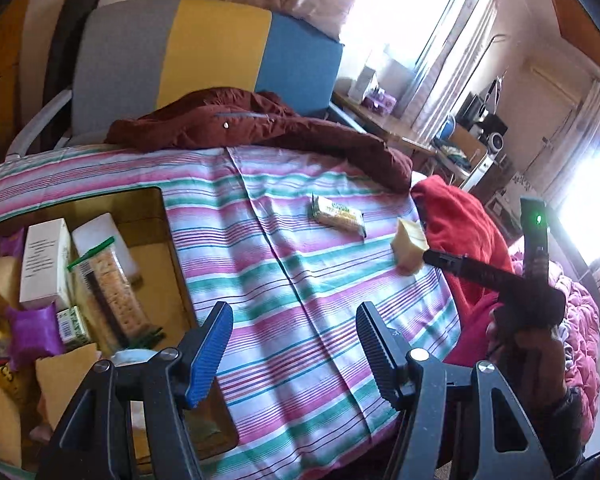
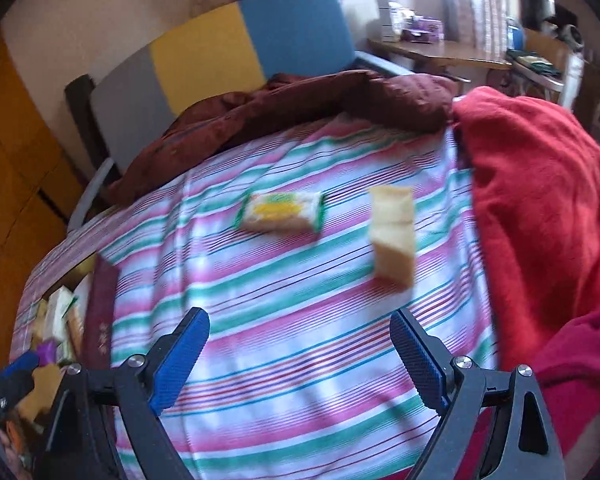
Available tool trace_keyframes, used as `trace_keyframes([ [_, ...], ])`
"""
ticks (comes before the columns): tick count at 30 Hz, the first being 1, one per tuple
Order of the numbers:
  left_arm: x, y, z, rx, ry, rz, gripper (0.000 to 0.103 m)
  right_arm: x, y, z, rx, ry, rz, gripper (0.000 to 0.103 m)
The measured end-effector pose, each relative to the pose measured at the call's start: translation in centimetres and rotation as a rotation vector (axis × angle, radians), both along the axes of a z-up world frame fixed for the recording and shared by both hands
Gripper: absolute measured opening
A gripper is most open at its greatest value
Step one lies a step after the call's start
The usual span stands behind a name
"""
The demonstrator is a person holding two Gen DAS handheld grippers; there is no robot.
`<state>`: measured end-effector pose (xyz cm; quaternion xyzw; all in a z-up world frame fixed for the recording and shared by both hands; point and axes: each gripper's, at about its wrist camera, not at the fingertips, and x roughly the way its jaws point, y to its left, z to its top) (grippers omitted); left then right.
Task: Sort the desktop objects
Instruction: 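Move both grippers back toward the cracker packet and last sponge, then grasp the last yellow sponge with the right gripper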
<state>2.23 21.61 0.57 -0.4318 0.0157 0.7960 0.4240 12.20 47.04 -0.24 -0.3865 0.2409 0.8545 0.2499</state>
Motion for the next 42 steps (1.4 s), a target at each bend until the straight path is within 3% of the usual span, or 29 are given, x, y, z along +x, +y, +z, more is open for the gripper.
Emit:
trace_keyframes([
  [10, 0.1, 4.5, -0.2, -0.097, 0.032, -0.047, 0.064, -0.9, 6.0, -0.2, -0.013, 0.005, -0.127, 0.092],
  [18, -0.6, 7.0, 0.0, -0.149, 0.031, -0.062, 0.064, -3.2, 9.1, -2.1, 0.004, -0.014, -0.179, 0.092],
  [28, -0.8, 10.3, 1.0, -0.189, 0.095, -0.104, 0.063, -2.3, 10.8, -3.1, -0.076, 0.015, -0.250, 0.092],
  [32, -0.6, 12.0, 1.4, -0.245, 0.160, -0.132, 0.062, -2.1, 11.2, -3.5, -0.121, 0.028, -0.253, 0.092],
  [42, -1.1, 16.8, 1.8, -0.350, 0.239, -0.231, 0.062, -3.7, 10.7, -4.7, -0.120, -0.075, -0.203, 0.092],
])
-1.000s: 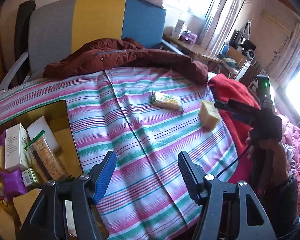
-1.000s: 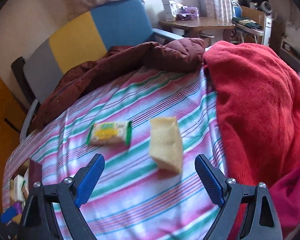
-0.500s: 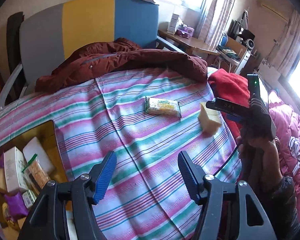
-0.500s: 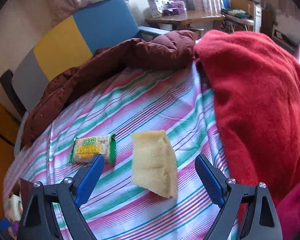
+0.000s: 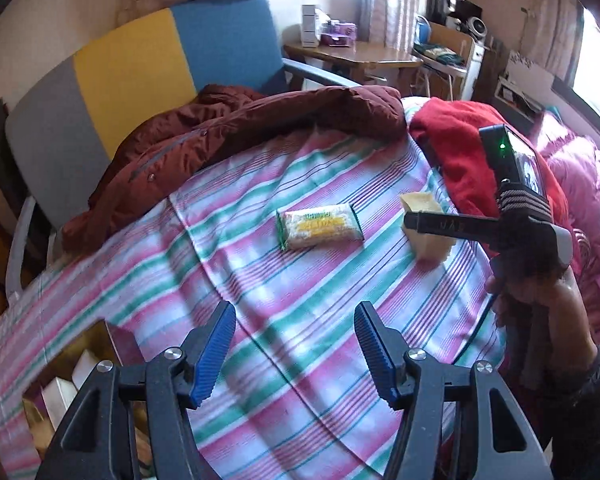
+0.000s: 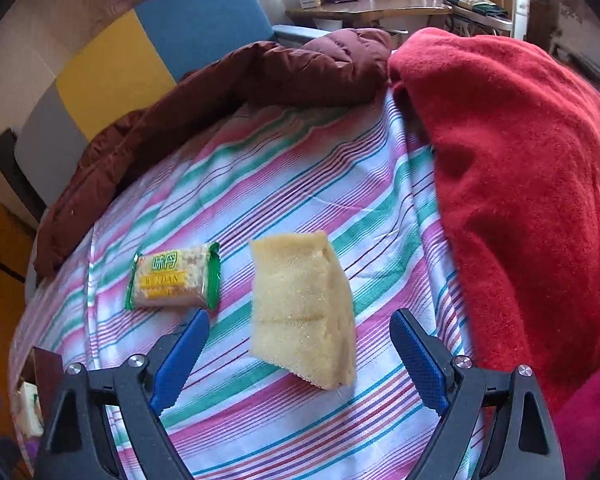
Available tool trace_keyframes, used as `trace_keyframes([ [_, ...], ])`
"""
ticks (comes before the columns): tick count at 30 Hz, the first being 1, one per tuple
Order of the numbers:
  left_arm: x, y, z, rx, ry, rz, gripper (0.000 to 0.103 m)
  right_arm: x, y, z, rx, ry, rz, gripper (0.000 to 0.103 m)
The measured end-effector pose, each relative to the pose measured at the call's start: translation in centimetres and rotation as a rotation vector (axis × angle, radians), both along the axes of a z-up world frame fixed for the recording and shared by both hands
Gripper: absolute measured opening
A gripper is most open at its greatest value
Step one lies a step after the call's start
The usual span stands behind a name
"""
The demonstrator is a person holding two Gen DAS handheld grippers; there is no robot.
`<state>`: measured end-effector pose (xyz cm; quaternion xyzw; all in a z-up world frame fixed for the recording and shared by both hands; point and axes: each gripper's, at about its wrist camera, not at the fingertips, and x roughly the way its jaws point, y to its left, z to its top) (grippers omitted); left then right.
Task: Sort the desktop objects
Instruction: 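Grasp the last yellow sponge with the right gripper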
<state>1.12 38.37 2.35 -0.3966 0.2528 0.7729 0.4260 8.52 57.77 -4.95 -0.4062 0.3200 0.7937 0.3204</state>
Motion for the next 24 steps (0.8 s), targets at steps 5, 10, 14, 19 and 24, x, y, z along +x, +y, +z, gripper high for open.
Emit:
trace_keyframes([
  [5, -0.4, 2.1, -0.5, -0.042, 0.031, -0.060, 0.062, -0.4, -0.2, -0.6, 0.004, -0.047, 0.019, 0.075],
  [10, -0.5, 4.1, -1.9, -0.106, 0.070, -0.151, 0.063, -0.8, -0.5, -1.1, 0.018, -0.100, 0.035, 0.045],
  [14, -0.5, 5.6, -2.7, -0.129, 0.110, -0.232, 0.063, -0.7, -0.7, -0.9, 0.035, -0.101, 0.036, 0.040],
  [19, -1.4, 7.9, -4.3, -0.183, 0.123, -0.327, 0.063, -0.2, -0.7, -0.4, 0.026, -0.055, 0.046, 0.039],
  [24, -2.9, 9.9, -6.7, -0.264, 0.119, -0.422, 0.063, -0.1, -0.4, -0.4, -0.013, -0.013, 0.050, 0.039],
])
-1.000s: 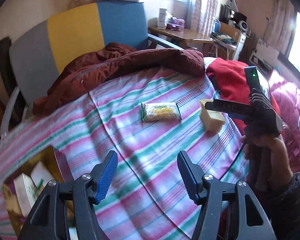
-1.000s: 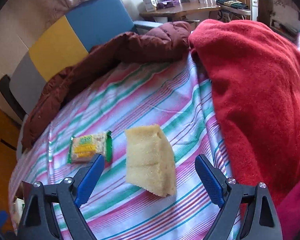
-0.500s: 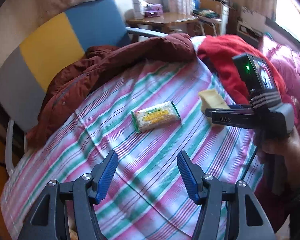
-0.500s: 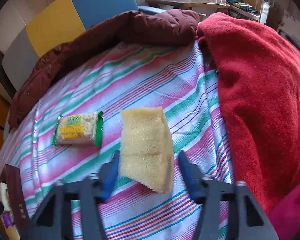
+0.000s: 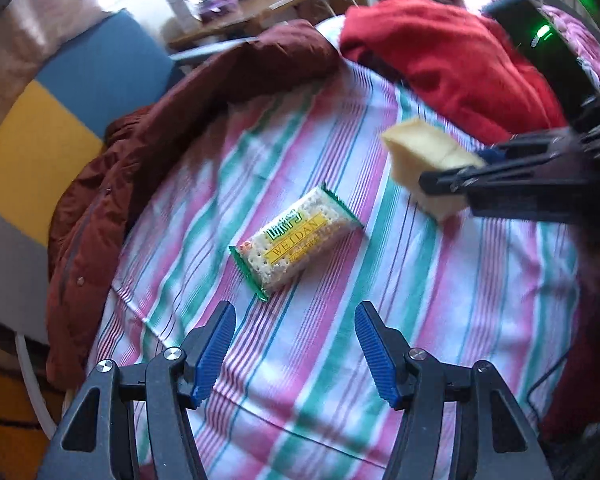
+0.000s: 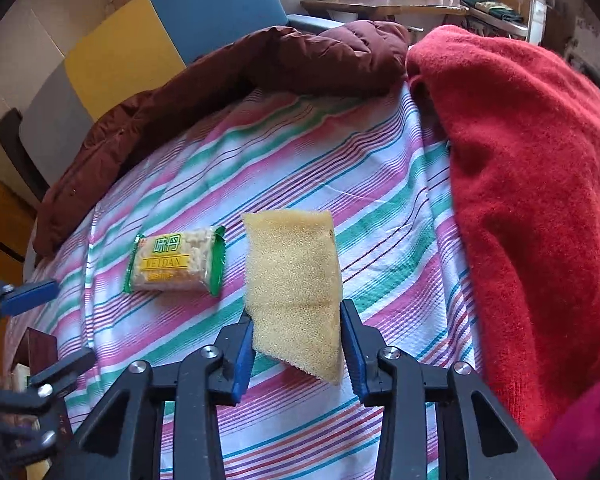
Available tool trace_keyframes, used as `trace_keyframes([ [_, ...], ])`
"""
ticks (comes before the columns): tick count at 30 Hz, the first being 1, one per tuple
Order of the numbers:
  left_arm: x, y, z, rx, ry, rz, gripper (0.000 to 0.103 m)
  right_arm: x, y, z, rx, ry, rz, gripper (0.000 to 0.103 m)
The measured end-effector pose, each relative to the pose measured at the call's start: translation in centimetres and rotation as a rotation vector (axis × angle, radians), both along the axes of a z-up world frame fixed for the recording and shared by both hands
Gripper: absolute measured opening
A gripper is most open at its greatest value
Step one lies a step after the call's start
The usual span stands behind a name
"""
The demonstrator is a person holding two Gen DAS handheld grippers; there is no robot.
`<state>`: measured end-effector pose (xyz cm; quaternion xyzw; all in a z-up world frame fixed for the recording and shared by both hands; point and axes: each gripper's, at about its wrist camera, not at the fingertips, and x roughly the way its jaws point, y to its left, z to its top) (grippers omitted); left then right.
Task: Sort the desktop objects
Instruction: 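Grasp the last yellow sponge with the right gripper, then grasp the WEIDAN cracker packet with the left gripper while the right gripper holds the sponge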
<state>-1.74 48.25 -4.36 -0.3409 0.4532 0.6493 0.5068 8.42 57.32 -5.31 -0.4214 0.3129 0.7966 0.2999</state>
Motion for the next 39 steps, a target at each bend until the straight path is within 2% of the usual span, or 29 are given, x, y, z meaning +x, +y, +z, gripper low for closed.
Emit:
trace_keyframes([
  [12, -2.1, 4.3, -3.2, -0.091, -0.011, -0.196, 0.068, -0.1, 0.2, -0.3, -0.047, 0.028, 0.014, 0.039],
  [15, -2.2, 5.1, -3.8, -0.102, 0.019, -0.256, 0.069, -0.3, 0.3, -0.5, -0.053, 0.028, 0.011, 0.039],
  [23, -2.0, 6.8, -6.0, -0.150, 0.025, -0.378, 0.068, -0.6, 0.6, -1.0, -0.080, 0.032, 0.011, 0.040],
  [24, -2.2, 6.9, -6.1, -0.149, 0.022, -0.381, 0.070, -0.6, 0.6, -1.0, -0.079, 0.034, 0.009, 0.040],
  [27, -2.9, 7.6, -6.1, -0.140, -0.033, -0.345, 0.066, -0.7, 0.7, -1.1, -0.081, 0.029, 0.008, 0.040],
  [31, -2.9, 7.5, -5.9, -0.116, -0.067, -0.309, 0.054, -0.8, 0.6, -1.2, -0.075, 0.024, 0.014, 0.040],
  [36, -2.1, 6.7, -5.6, -0.107, -0.097, -0.234, 0.053, -1.0, 0.5, -1.1, -0.072, 0.030, 0.030, 0.040],
  [39, -1.4, 5.9, -5.4, -0.109, -0.105, -0.148, 0.052, -1.7, 0.1, -1.2, -0.078, 0.037, 0.076, 0.040],
])
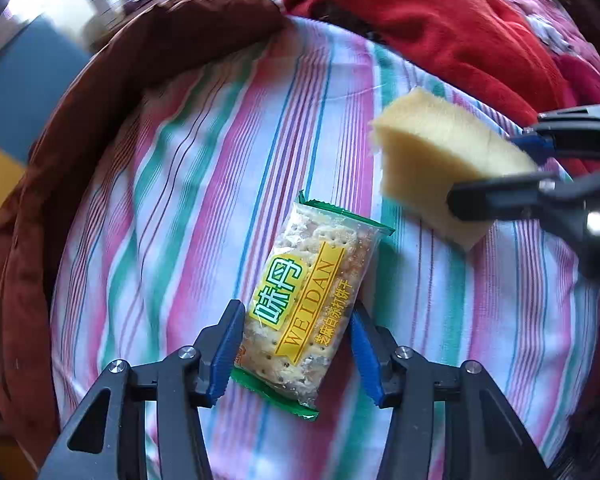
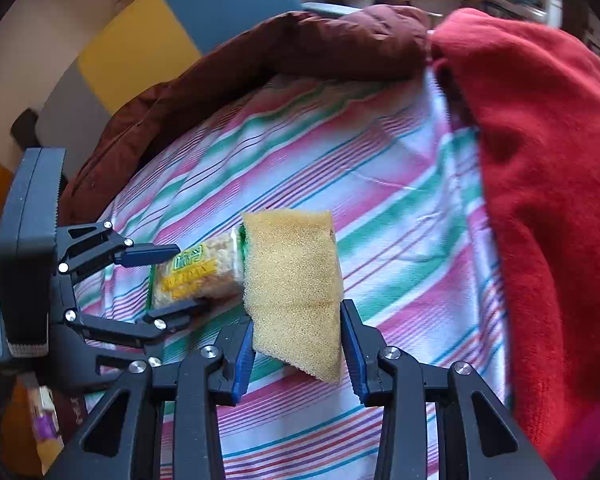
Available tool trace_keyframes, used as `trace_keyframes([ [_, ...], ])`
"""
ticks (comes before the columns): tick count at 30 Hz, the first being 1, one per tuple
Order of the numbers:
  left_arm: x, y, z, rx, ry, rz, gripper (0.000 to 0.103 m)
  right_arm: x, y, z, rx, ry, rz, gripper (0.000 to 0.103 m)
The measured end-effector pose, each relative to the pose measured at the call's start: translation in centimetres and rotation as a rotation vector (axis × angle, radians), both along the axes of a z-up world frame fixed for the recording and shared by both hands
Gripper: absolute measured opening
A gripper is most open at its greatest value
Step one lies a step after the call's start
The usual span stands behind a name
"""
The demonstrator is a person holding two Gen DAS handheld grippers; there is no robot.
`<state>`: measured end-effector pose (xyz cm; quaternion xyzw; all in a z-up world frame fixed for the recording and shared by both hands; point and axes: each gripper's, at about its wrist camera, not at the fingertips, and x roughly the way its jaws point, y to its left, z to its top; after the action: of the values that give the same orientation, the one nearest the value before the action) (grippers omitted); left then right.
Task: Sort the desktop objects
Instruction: 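Grasp the WEIDAN cracker packet with the left gripper while the right gripper holds the sponge, then carry the cracker packet and yellow sponge over the gold tray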
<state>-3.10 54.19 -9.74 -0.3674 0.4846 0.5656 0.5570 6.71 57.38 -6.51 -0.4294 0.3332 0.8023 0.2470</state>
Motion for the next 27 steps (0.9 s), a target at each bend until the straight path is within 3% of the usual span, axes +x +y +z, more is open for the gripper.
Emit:
trace_keyframes([
  [7, -0.2, -2.9, 2.5, 0.042, -0.034, 0.256, 0.052, -0.9, -1.1, 0.0, 0.007, 0.007, 0.072, 0.040],
  [14, 0.9, -7.0, 8.5, 0.175, 0.016, 0.404, 0.052, -1.8, -3.2, 0.8, 0.037, 0.045, 0.182, 0.040],
  [18, 0.7, -11.4, 11.8, 0.257, 0.038, 0.496, 0.052, -1.9, -3.8, 1.3, 0.050, 0.062, 0.206, 0.040],
  [20, 1.7, -13.5, 13.2, 0.288, 0.086, 0.526, 0.052, -1.8, -4.0, 1.5, 0.058, 0.070, 0.212, 0.040],
  [27, 1.7, -17.3, 16.9, 0.383, 0.163, 0.631, 0.052, -1.9, -4.5, 1.9, 0.077, 0.086, 0.229, 0.040],
])
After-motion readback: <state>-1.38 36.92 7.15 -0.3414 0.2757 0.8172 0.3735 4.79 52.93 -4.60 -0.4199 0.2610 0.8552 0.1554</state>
